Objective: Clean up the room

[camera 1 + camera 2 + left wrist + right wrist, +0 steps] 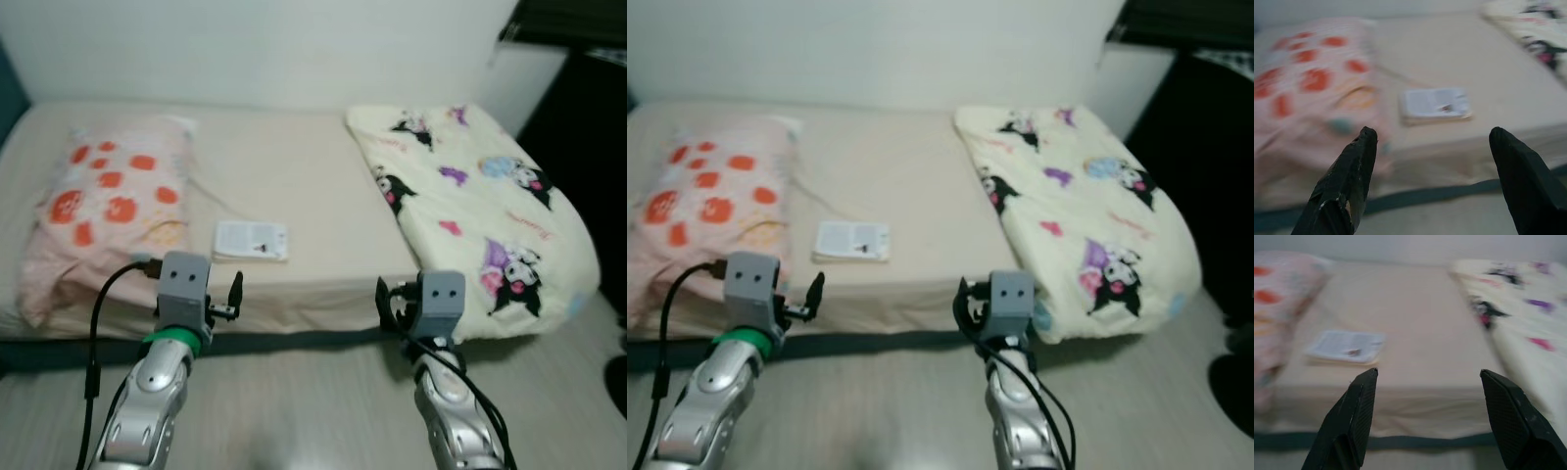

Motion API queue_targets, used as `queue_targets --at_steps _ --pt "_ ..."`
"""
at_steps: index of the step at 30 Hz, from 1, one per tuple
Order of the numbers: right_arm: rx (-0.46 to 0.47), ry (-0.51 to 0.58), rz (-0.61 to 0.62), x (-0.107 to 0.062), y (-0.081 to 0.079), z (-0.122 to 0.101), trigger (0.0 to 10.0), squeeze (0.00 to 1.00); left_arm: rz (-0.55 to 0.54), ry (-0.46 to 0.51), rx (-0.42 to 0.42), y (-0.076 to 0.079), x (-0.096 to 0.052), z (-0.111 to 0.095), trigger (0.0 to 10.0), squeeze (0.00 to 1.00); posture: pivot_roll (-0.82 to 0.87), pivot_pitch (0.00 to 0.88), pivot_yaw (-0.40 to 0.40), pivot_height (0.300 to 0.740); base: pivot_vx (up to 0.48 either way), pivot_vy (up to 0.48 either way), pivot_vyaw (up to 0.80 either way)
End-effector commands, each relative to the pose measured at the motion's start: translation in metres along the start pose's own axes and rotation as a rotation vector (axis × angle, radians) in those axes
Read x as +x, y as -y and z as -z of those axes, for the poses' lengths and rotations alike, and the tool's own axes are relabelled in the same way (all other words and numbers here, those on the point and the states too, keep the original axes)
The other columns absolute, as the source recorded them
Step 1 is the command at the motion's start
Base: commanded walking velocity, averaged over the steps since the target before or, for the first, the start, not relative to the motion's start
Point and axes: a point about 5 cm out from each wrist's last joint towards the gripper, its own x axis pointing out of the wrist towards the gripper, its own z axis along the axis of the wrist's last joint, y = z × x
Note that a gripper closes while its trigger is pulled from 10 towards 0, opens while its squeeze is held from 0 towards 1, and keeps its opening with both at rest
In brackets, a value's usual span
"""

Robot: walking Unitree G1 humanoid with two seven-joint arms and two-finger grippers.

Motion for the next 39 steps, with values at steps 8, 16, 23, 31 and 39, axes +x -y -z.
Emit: queue_targets --at_steps 8,16,23,31,39 --pt "-0.008 -0.035 0.017 -0.005 0.0069 0.0092 10.0 0.0 0.014 -0.026 0.003 0.0056 -0.0016 0.0077 10.0 0.0 0.0 0.04 -0.025 0.74 -0.334 0.0 0.0" --pt "-0.01 -0.039 0.015 -0.0053 0.0068 0.0099 10.0 0.0 0.012 -0.026 0.001 0.006 -0.0016 0.0081 10.0 0.0 0.0 0.047 -0.031 0.74 -0.335 0.0 0.0" --pt "-0.014 -0.046 0.015 -0.0072 0.0073 0.0121 10.0 0.0 0.005 -0.036 -0.025 0.0073 -0.002 0.0096 10.0 0.0 0.0 0.051 -0.033 0.74 -0.048 0.0 0.0" --pt "-0.023 -0.058 -0.001 -0.0089 0.0058 0.0144 10.0 0.0 0.008 -0.04 -0.042 0.0092 -0.0016 0.0088 10.0 0.0 0.0 0.057 -0.031 0.74 0.0 0.0 0.0" --pt "-0.014 -0.061 -0.018 -0.008 0.005 0.0145 10.0 0.0 0.011 -0.041 -0.042 0.0103 -0.0011 0.0091 10.0 0.0 0.0 0.057 -0.031 0.74 0.0 0.0 0.0"
